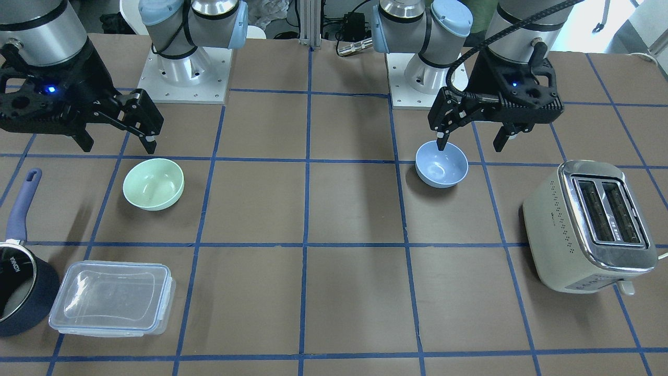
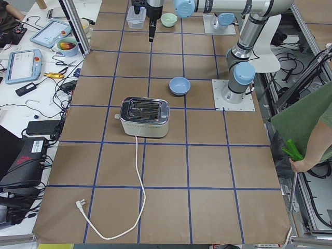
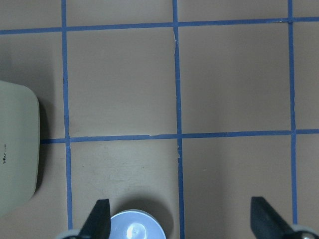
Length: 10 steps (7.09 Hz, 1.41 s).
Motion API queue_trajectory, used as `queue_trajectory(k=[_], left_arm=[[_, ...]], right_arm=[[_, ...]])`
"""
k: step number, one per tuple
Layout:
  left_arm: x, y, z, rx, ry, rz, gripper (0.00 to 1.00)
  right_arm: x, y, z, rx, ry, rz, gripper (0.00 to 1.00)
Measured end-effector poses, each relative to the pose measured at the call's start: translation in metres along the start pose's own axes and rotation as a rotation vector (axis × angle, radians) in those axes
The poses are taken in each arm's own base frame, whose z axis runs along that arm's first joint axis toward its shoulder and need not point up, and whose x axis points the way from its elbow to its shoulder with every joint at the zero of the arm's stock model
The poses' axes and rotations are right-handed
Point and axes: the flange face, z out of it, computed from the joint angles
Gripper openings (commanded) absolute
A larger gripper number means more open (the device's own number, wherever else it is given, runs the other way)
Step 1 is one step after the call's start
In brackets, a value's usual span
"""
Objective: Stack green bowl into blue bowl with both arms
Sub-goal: 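Lower the left gripper onto the rim of the pale blue bowl, then grasp the blue bowl rim with the left gripper and carry it toward table center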
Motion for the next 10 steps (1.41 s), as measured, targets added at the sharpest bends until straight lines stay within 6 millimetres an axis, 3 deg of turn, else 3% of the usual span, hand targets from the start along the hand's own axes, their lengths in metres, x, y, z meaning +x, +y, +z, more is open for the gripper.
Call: queue_trajectory(k=[2,4,5,7,9,10], left_arm=[[0.0,0.006,0.005,-0.021,-0.002,0.001,1.0],[0.001,0.036,0.042,-0.12,-0.004,0.007,1.0],[0.001,0.051,0.069,-0.171,-0.003,-0.002,1.0],[0.004,0.084,0.147,-0.228,-0.004,-0.027,1.0],[0.004,0.133,0.225,-0.179,-0.011,-0.036,0.99],[0.0,0.157,0.252,-0.174,-0.038,-0.039,0.4]], right_arm=[[0.0,0.0,0.0,0.0,0.0,-0.001,1.0],[0.0,0.001,0.0,0.0,0.001,0.0,1.0],[0.001,0.001,0.0,-0.001,0.001,0.0,1.0],[0.0,0.001,0.0,-0.001,0.001,-0.001,1.0],[0.0,0.001,-0.001,0.0,0.001,-0.001,1.0],[0.0,0.001,-0.001,0.0,0.001,-0.001,1.0]])
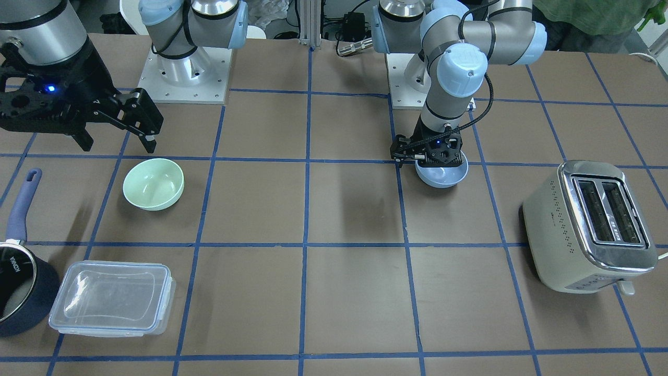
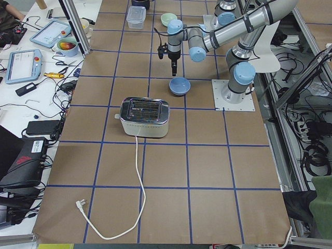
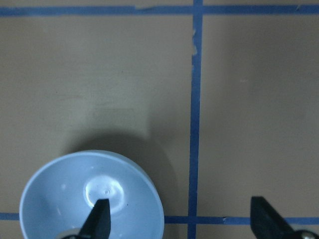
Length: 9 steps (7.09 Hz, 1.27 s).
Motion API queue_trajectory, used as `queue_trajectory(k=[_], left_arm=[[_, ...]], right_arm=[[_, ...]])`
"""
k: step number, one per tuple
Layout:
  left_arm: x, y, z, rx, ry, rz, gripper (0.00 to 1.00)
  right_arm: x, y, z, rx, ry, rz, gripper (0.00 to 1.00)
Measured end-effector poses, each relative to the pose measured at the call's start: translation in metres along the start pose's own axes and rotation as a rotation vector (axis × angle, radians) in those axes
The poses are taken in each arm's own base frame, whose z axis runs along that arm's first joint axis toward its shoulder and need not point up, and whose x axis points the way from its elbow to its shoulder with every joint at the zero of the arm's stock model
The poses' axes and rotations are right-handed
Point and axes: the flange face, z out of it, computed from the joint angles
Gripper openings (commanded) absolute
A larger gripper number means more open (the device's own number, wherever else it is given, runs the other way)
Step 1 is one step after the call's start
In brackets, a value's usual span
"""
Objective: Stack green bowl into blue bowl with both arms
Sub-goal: 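Grasp the blue bowl rim with the left gripper and carry it toward table center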
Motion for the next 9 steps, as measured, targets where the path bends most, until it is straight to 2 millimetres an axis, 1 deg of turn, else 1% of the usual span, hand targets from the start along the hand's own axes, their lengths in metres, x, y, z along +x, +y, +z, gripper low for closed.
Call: queue_trajectory(k=[1,2,3,4,5,6,7,8,9], left_arm=[[-0.005,0.011,0.02,0.012,-0.042,-0.003,0.02],[-0.006,0.017,0.031,0.017,-0.064,0.002,0.01],[-0.006,0.019,0.037,0.019,-0.071,0.007,0.0],[-0.005,0.017,0.037,0.031,-0.061,0.008,0.0],[-0.001,0.013,0.033,0.063,-0.034,0.006,0.0],[0.007,0.004,0.022,0.103,-0.01,0.002,0.0],[0.023,-0.01,0.003,0.141,0.012,-0.013,0.0],[0.047,-0.033,-0.023,0.153,0.046,-0.057,0.0],[0.079,-0.062,-0.048,0.149,0.096,-0.098,0.0]], right_arm=[[0.0,0.0,0.0,-0.001,0.0,0.001,1.0],[0.001,0.0,0.001,-0.002,0.0,0.001,1.0],[0.001,0.0,0.001,-0.003,0.0,0.001,1.0],[0.0,0.0,0.001,-0.003,0.0,0.001,1.0],[0.0,0.0,0.001,-0.003,0.0,0.001,1.0],[0.001,0.0,0.001,-0.003,0.0,0.001,1.0],[0.001,0.0,0.001,-0.003,0.001,0.001,1.0],[0.001,0.0,0.001,-0.004,0.001,0.001,1.0],[0.001,0.0,0.001,-0.005,0.0,0.001,1.0]])
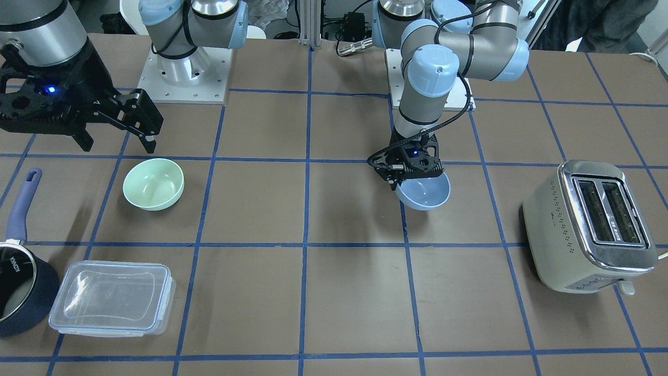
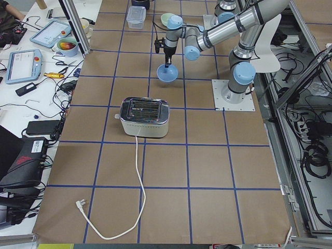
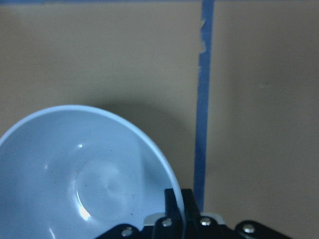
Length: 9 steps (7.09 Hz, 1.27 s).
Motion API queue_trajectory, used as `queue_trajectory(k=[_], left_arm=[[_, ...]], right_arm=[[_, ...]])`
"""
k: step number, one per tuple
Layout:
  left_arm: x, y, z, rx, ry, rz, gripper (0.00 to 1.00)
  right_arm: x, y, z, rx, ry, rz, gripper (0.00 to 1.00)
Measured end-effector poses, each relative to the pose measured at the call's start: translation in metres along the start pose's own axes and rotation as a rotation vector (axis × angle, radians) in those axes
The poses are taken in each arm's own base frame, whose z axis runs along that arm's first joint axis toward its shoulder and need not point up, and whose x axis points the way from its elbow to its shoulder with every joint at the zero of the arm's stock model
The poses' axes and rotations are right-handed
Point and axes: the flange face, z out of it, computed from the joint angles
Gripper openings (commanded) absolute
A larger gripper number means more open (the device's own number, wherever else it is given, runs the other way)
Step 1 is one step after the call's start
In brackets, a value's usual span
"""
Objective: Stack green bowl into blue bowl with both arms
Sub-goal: 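Grasp the blue bowl rim with the left gripper and carry it toward table center, then release the blue bowl at center and raise the left gripper while the right arm moves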
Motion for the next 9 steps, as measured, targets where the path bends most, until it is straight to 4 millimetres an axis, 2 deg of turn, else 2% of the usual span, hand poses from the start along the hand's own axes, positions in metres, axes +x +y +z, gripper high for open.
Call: queue_trajectory(k=[2,3,4,5,6,7,8,9], left_arm=[[0.076,-0.059,-0.009,0.029,0.067,-0.024,0.0],[0.111,-0.078,0.0,0.038,0.08,-0.059,0.0],[0.14,-0.089,0.018,0.042,0.1,-0.114,0.0],[0.163,-0.092,0.037,0.05,0.116,-0.153,0.0],[0.179,-0.091,0.051,0.051,0.122,-0.172,0.05],[0.188,-0.09,0.057,0.052,0.125,-0.186,0.25],[0.193,-0.091,0.056,0.056,0.13,-0.204,0.71],[0.195,-0.093,0.047,0.069,0.139,-0.22,0.92]], right_arm=[[0.0,0.0,0.0,-0.001,0.0,0.0,1.0],[0.0,0.0,0.0,-0.001,0.001,0.0,1.0],[0.001,0.0,0.0,-0.001,0.001,0.001,1.0],[0.001,0.0,0.001,-0.002,0.001,0.001,1.0],[0.001,0.0,0.001,-0.002,0.001,0.002,1.0],[0.001,0.0,0.001,-0.002,0.001,0.002,1.0],[0.001,0.0,0.001,-0.003,0.001,0.002,1.0],[0.002,0.0,0.001,-0.003,0.002,0.0,1.0]])
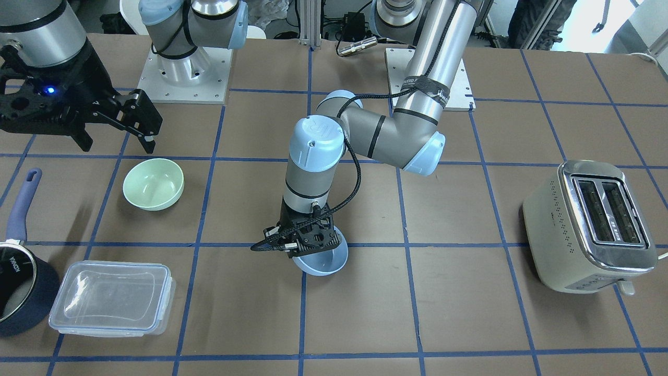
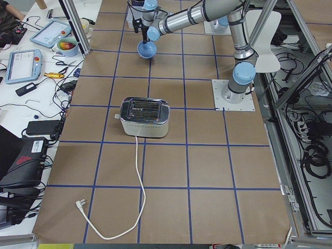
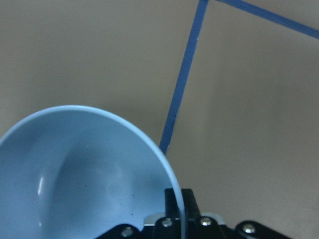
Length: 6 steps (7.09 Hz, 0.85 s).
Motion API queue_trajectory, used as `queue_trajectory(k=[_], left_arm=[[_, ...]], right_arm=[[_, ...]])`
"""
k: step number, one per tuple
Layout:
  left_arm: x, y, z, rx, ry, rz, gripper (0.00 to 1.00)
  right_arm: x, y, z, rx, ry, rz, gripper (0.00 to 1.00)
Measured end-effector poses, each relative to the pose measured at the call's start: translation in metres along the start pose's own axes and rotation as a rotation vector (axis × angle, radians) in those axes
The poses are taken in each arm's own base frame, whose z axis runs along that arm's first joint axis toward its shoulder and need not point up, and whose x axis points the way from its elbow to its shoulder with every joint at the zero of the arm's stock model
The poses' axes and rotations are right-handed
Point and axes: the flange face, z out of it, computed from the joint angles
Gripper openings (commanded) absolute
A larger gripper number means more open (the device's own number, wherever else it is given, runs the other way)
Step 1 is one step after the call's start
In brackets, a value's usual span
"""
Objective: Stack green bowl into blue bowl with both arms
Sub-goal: 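Release the blue bowl at center and raise the left gripper while the right arm moves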
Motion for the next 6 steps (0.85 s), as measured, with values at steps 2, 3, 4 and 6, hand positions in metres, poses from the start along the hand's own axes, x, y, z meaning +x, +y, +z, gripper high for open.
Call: queue_trajectory(k=[2,3,4,6], left_arm=[[-0.008,-0.013,-0.048,0.061,0.01,0.031,1.0],[-0.024,-0.026,-0.081,0.072,-0.006,0.103,1.0],[-0.048,-0.04,-0.118,0.06,-0.036,0.179,1.0],[-0.11,-0.064,-0.192,0.017,-0.092,0.307,1.0]], right_arm=[[0.003,-0.001,0.002,-0.004,0.003,-0.008,1.0],[0.01,-0.002,0.003,-0.008,0.026,-0.01,1.0],[0.02,-0.002,0.006,-0.022,0.079,-0.023,1.0],[0.054,-0.001,0.033,-0.1,0.14,-0.029,1.0]])
